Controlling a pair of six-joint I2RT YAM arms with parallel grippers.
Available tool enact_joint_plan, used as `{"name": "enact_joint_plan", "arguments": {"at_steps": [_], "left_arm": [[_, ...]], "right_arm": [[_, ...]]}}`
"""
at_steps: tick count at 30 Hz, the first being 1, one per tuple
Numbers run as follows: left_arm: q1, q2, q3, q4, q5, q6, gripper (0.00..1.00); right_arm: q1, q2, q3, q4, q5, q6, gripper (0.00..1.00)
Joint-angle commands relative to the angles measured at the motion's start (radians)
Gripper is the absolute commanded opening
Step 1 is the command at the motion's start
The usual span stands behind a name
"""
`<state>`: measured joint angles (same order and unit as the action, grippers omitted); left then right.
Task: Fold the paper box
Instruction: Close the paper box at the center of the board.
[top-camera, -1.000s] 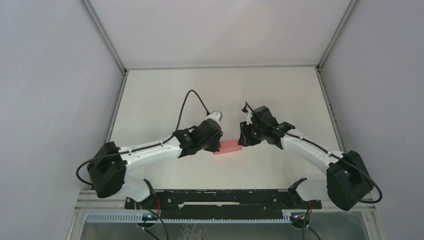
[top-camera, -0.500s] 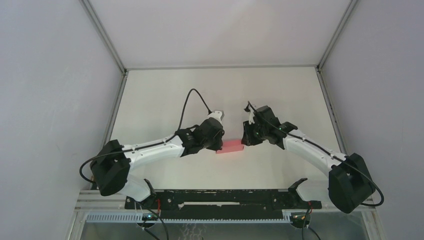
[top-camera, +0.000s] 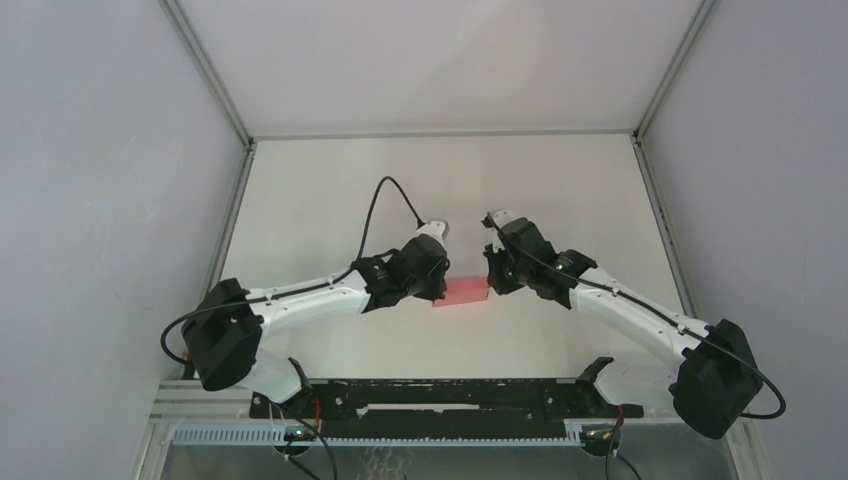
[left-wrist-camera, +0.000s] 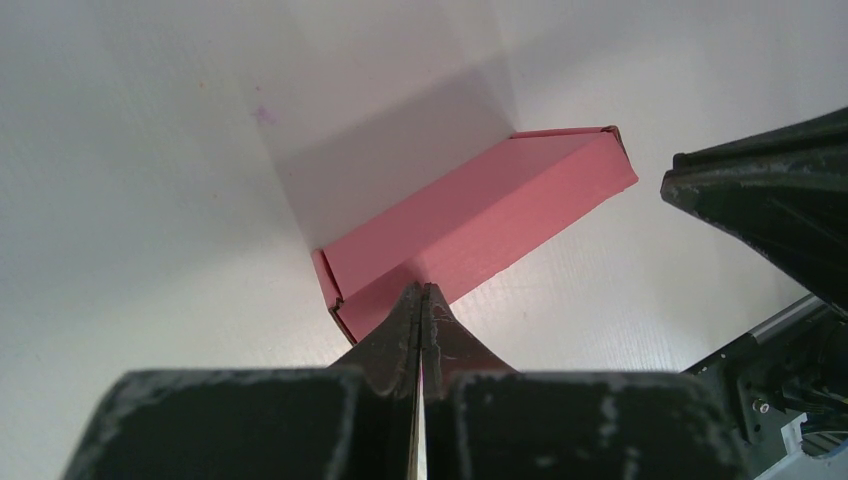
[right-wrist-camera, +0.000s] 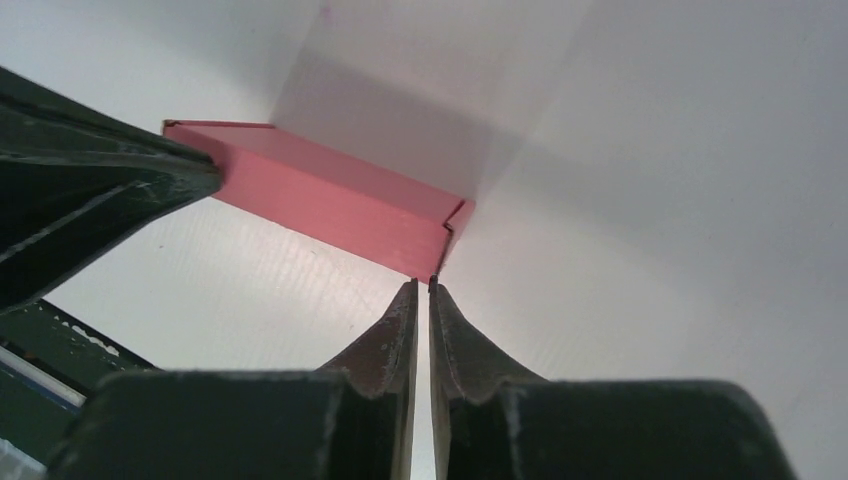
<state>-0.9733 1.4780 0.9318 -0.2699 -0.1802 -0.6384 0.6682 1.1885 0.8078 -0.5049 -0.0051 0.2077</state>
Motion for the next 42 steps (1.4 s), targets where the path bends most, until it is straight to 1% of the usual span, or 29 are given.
{"name": "enact_joint_plan", "arguments": {"at_steps": [1, 9, 18, 22, 26, 30, 36, 42], "left_arm": [[-0.003, 0.051, -0.011, -0.111, 0.005, 0.006, 0.00], [-0.004, 0.045, -0.014, -0.112, 0.005, 0.008, 0.00], [-0.003, 0.049, -0.012, -0.116, 0.007, 0.013, 0.00], [-0.003, 0.050, -0.009, -0.119, 0.006, 0.015, 0.00], [-0.003, 0.047, -0.008, -0.120, 0.006, 0.016, 0.00], [-0.003, 0.047, -0.004, -0.126, 0.004, 0.019, 0.00], [-0.002, 0.047, 0.002, -0.131, 0.002, 0.019, 0.00], [-0.004, 0.050, 0.000, -0.130, 0.002, 0.019, 0.00]], "right_arm": [[0.051, 0.003, 0.076, 0.009, 0.079, -0.025, 0.14], [0.073, 0.044, 0.091, 0.010, 0.092, -0.023, 0.14], [0.066, 0.138, 0.063, 0.025, 0.096, -0.006, 0.12], [0.064, 0.121, 0.060, 0.023, 0.097, -0.002, 0.12], [0.056, 0.063, 0.071, 0.027, 0.095, -0.011, 0.13], [0.054, 0.033, 0.105, 0.011, 0.085, -0.027, 0.13], [0.056, 0.058, 0.120, -0.009, 0.080, -0.026, 0.12], [0.057, 0.099, 0.062, 0.024, 0.063, -0.009, 0.12]]}}
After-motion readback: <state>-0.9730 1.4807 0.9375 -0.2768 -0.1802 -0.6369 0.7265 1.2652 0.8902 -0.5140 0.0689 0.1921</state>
